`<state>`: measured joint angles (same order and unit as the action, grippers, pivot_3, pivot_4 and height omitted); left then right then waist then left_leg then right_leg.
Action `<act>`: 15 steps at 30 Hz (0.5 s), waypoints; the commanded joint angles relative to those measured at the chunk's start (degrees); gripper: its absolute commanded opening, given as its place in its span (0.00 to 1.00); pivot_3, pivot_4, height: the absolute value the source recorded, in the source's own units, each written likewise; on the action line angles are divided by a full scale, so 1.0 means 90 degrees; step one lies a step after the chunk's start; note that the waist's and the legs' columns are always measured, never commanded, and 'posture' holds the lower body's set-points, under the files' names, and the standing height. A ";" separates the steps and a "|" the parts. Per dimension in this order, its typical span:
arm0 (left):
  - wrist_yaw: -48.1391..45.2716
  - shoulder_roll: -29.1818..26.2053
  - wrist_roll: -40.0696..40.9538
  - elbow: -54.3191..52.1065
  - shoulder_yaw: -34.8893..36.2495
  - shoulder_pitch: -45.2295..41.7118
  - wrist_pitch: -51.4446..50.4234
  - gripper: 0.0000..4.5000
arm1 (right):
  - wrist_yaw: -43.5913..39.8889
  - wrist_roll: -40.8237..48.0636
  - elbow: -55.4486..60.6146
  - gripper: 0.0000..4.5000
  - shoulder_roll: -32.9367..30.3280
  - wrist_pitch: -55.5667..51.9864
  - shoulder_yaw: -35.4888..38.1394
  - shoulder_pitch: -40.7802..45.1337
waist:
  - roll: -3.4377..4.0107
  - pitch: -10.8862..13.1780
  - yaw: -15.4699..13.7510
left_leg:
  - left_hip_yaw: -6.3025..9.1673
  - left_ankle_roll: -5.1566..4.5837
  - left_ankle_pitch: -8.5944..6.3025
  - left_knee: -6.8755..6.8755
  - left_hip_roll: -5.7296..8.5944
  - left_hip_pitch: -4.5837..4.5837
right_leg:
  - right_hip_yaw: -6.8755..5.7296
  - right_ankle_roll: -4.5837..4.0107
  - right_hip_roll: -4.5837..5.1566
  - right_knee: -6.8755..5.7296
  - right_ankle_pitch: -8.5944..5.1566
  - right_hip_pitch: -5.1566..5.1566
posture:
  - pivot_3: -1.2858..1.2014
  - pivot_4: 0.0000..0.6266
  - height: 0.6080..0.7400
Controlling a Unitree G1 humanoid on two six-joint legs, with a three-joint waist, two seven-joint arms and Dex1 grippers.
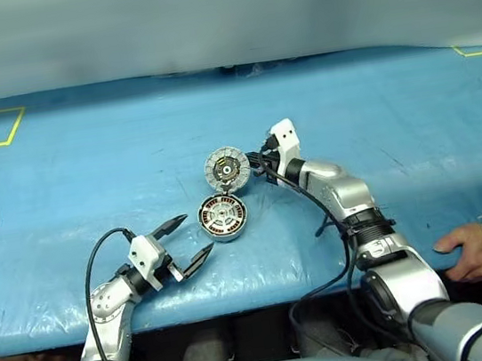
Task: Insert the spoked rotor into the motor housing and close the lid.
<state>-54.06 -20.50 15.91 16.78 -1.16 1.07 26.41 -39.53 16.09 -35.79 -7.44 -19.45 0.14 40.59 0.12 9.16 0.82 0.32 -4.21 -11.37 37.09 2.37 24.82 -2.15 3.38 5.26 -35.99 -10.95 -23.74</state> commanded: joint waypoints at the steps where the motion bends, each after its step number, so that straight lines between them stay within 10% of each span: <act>1: 0.0029 -0.0004 0.0003 -0.0125 -0.0009 0.0016 0.0056 1.00 | -0.0596 0.0410 -0.0340 0.01 0.0158 -0.0005 0.0246 0.0367 | 0.0002 0.0001 0.0007 | 0.0000 0.0000 0.0000 -0.0002 0.0000 -0.0001 | 0.0001 0.0000 0.0000 0.0000 0.0000 0.0000 | 0.52 0.24 1.00; 15: 0.0044 -0.0042 0.0043 -0.0198 0.0012 0.0134 0.0008 1.00 | -0.2013 0.0696 0.1377 0.01 -0.0012 -0.1038 -0.0391 -0.0400 | 0.0006 0.0003 0.0023 | 0.0001 0.0024 -0.0014 -0.0010 0.0000 0.0001 | 0.0004 -0.0002 0.0029 0.0000 -0.0001 -0.0008 | 0.52 0.24 1.00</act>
<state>-53.76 -20.53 15.94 16.71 -1.18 2.01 26.36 -56.23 21.63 -27.66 -7.20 -28.10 -2.20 37.67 0.18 9.18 1.02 0.34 -4.00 -11.50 37.00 2.36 24.84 -2.11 3.36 5.53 -35.99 -10.96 -23.82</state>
